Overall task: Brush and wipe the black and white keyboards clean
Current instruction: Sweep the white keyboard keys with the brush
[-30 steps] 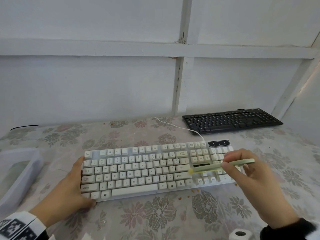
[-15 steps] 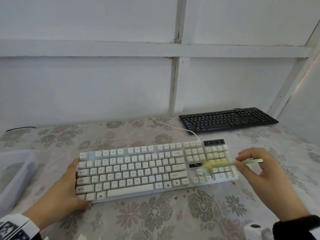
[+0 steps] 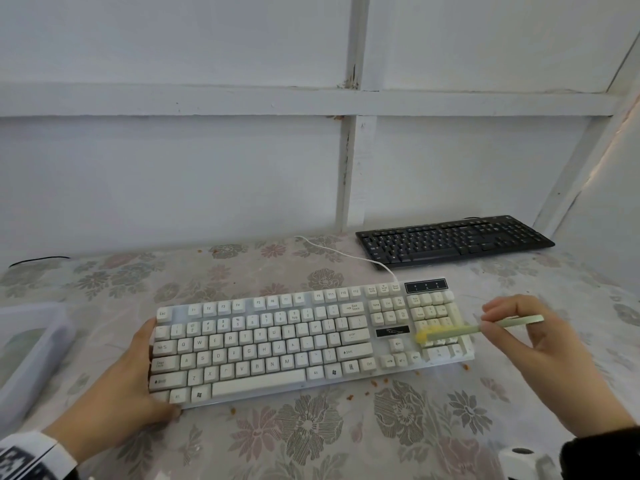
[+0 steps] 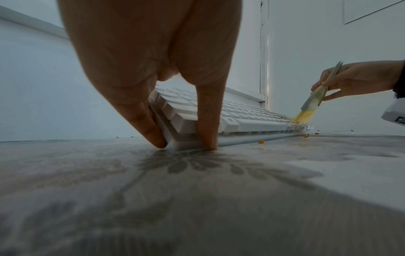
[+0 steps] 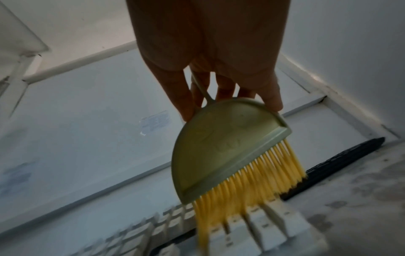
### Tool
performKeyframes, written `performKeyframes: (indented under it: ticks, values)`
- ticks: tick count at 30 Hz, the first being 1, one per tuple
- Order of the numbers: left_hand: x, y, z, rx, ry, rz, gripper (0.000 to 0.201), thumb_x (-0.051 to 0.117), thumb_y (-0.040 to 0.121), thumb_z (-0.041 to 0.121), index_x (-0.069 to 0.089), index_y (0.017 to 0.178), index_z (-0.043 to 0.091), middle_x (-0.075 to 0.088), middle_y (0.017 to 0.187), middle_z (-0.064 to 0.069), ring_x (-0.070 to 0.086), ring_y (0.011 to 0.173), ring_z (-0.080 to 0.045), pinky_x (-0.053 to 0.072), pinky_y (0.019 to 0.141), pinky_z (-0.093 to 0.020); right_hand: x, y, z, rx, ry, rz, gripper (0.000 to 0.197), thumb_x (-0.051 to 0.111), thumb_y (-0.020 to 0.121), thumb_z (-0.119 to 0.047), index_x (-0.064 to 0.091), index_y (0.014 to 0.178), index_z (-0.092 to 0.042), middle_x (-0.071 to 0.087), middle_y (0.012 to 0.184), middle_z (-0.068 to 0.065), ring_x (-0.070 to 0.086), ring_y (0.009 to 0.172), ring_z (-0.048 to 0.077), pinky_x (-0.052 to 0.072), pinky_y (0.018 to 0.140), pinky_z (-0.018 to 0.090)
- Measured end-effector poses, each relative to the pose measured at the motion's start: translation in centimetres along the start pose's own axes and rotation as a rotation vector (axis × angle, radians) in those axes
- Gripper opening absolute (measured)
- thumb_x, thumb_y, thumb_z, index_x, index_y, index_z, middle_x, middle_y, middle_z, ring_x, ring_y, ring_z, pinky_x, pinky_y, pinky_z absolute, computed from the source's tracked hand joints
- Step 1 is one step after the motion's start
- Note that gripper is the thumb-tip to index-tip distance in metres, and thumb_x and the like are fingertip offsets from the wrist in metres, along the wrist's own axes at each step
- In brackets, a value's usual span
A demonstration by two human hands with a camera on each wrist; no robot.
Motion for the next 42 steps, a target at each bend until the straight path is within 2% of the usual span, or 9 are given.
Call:
performKeyframes:
  ticks: [5, 10, 17, 20, 26, 32, 35, 39, 42]
  values:
    - [0.2, -0.2, 0.5, 0.001, 0.030, -0.023, 0.104, 0.082, 0.050, -0.001, 0.024, 0.109, 0.062, 0.064, 0.101, 0.010, 0.066, 0.081, 0.001, 0.052, 0.062, -0.014, -2.2, 0.7, 1.0, 0.008, -0.109, 0.142, 0.030, 0.067, 0.081, -0.002, 0.060, 0.079, -0.031, 0.062, 0.093, -0.016, 0.056, 0.087, -0.003, 0.038, 0.074, 0.003]
    - [0.0, -0.2, 0.5, -0.002, 0.038, -0.021, 0.106, 0.082, 0.050, 0.002, 0.020, 0.111, 0.063, 0.066, 0.103, 0.007, 0.068, 0.083, -0.007, 0.054, 0.065, -0.022, -1.6, 0.4, 0.4, 0.035, 0.147, 0.045, 0.015, 0.067, 0.079, -0.002, 0.063, 0.078, -0.017, 0.064, 0.088, -0.001, 0.059, 0.088, 0.011, 0.045, 0.074, 0.009]
    - [0.3, -0.5, 1.5, 0.008, 0.087, -0.020, 0.099, 0.080, 0.057, -0.002, 0.019, 0.105, 0.058, 0.057, 0.098, 0.016, 0.060, 0.081, -0.002, 0.043, 0.059, -0.011, -1.9, 0.0, -1.7, 0.034, -0.157, 0.217, 0.030, 0.065, 0.083, -0.010, 0.057, 0.076, -0.038, 0.061, 0.089, -0.021, 0.054, 0.080, -0.003, 0.038, 0.066, 0.005]
    - [0.2, -0.5, 1.1, 0.013, 0.074, -0.021, 0.102, 0.080, 0.056, 0.000, 0.016, 0.108, 0.060, 0.058, 0.103, 0.015, 0.061, 0.084, -0.003, 0.045, 0.060, -0.012, 1.3, -1.6, -5.7, 0.000, -0.008, 0.079, 0.018, 0.067, 0.083, -0.016, 0.062, 0.077, -0.033, 0.064, 0.085, -0.010, 0.059, 0.078, 0.004, 0.045, 0.070, 0.017]
    - [0.2, -0.7, 1.4, 0.053, 0.052, -0.049, 0.097, 0.081, 0.058, 0.005, 0.021, 0.117, 0.053, 0.052, 0.111, 0.018, 0.059, 0.092, 0.002, 0.045, 0.068, -0.007, 12.7, -5.8, -12.3, -0.100, 0.124, -0.348, 0.012, 0.058, 0.077, -0.045, 0.055, 0.089, -0.042, 0.059, 0.098, -0.019, 0.054, 0.096, 0.002, 0.043, 0.086, 0.019]
    - [0.3, -0.4, 0.8, 0.106, 0.016, -0.023, 0.100, 0.084, 0.056, 0.015, 0.023, 0.131, 0.036, 0.053, 0.115, 0.021, 0.056, 0.099, 0.014, 0.047, 0.077, -0.007, 19.1, -7.1, -16.1, -0.161, 0.099, -0.499, 0.010, 0.052, 0.086, -0.041, 0.050, 0.096, -0.039, 0.054, 0.101, -0.017, 0.040, 0.101, 0.004, 0.034, 0.096, 0.039]
    - [0.2, -0.4, 1.0, 0.175, 0.046, 0.010, 0.084, 0.081, 0.062, 0.016, 0.027, 0.125, 0.031, 0.050, 0.111, 0.022, 0.049, 0.102, 0.017, 0.045, 0.084, -0.009, 20.3, -7.5, -17.0, -0.162, 0.014, -0.547, 0.012, 0.049, 0.091, -0.043, 0.050, 0.100, -0.035, 0.052, 0.107, -0.015, 0.037, 0.103, 0.009, 0.030, 0.094, 0.040]
    - [0.0, -0.3, 0.6, 0.212, 0.013, -0.017, 0.081, 0.069, 0.061, 0.042, 0.030, 0.131, 0.025, 0.050, 0.117, 0.022, 0.050, 0.109, 0.011, 0.040, 0.085, -0.002, 21.2, -8.0, -17.7, -0.172, -0.112, -0.612, 0.016, 0.042, 0.094, -0.045, 0.048, 0.105, -0.035, 0.047, 0.110, -0.013, 0.035, 0.105, 0.014, 0.026, 0.093, 0.040]
    - [0.2, -0.1, 0.4, 0.185, 0.019, -0.007, 0.086, 0.077, 0.063, 0.031, 0.025, 0.130, 0.030, 0.045, 0.118, 0.026, 0.045, 0.105, 0.023, 0.037, 0.078, 0.004, 21.1, -8.0, -17.5, -0.188, -0.195, -0.587, 0.015, 0.041, 0.095, -0.042, 0.048, 0.106, -0.035, 0.047, 0.112, -0.014, 0.036, 0.105, 0.015, 0.025, 0.092, 0.041]
Point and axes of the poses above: each hand's wrist, its own y-axis towards the middle knuckle, its own x-axis out of the palm, z = x × y, the point moved 1 cm from there along y, towards the middle knuckle
